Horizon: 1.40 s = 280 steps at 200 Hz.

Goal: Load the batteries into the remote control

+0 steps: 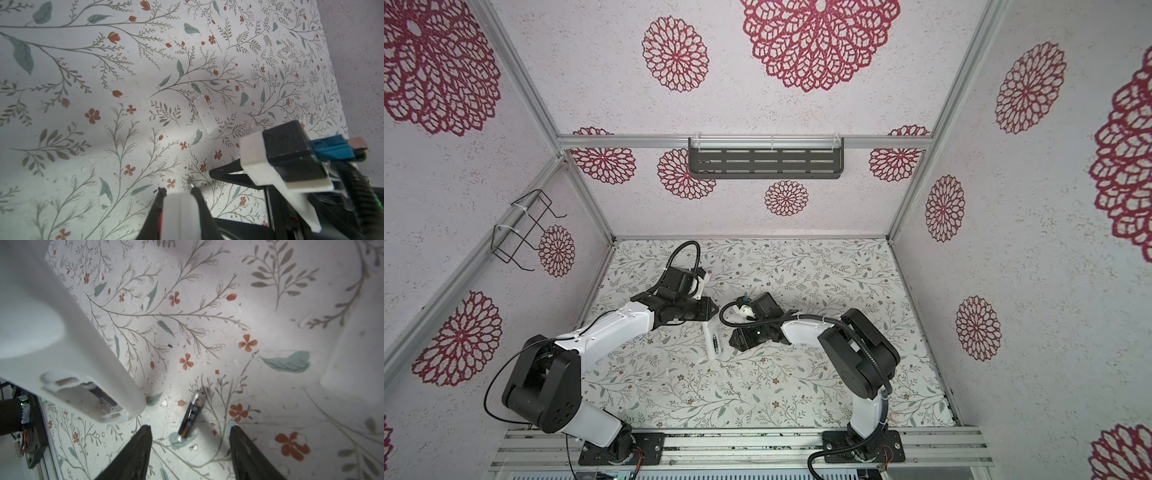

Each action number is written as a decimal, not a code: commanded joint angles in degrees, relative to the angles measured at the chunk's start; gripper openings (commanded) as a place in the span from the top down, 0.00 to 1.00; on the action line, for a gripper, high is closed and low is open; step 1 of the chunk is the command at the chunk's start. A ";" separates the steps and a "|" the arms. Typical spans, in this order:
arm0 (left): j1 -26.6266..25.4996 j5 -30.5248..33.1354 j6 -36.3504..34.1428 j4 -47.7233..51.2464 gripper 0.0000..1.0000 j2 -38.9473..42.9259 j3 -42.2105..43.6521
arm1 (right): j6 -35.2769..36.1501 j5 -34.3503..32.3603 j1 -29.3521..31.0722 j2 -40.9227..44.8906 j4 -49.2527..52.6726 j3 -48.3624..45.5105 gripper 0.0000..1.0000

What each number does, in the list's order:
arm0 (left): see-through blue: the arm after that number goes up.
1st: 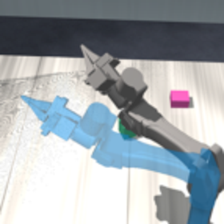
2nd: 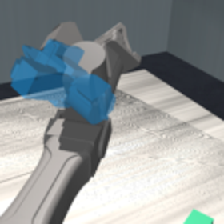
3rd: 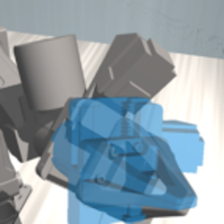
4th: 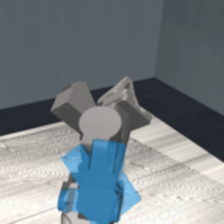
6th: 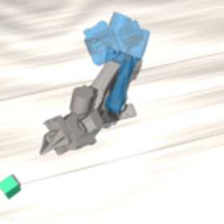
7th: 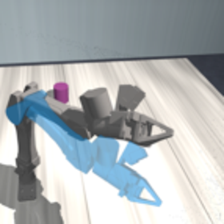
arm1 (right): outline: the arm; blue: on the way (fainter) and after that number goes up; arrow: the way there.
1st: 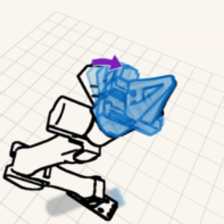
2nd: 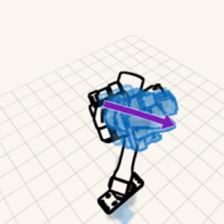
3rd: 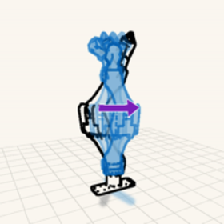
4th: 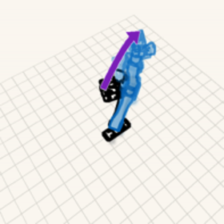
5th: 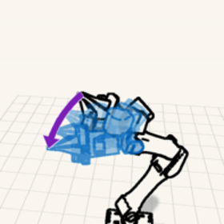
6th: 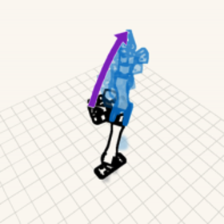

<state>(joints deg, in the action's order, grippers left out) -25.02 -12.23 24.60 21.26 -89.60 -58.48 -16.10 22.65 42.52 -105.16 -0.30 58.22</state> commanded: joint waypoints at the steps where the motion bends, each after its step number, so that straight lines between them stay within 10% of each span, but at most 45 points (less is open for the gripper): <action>1: 1.39 2.00 -2.56 2.89 1.00 1.70 -0.11 | 0.56 -3.08 -0.16 -1.96 4.58 4.65 0.39; 158: 10.94 -1.55 -1.30 6.62 1.00 18.31 5.20 | -0.45 -33.00 9.00 -9.30 34.28 21.76 0.72; 280: 11.58 -3.66 -0.47 5.21 1.00 19.86 6.44 | 0.74 -32.04 10.03 -10.68 37.47 23.10 0.86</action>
<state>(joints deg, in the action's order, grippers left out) -13.85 -14.70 24.25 28.18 -71.13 -52.56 -15.97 -9.23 52.34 -115.15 32.93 80.38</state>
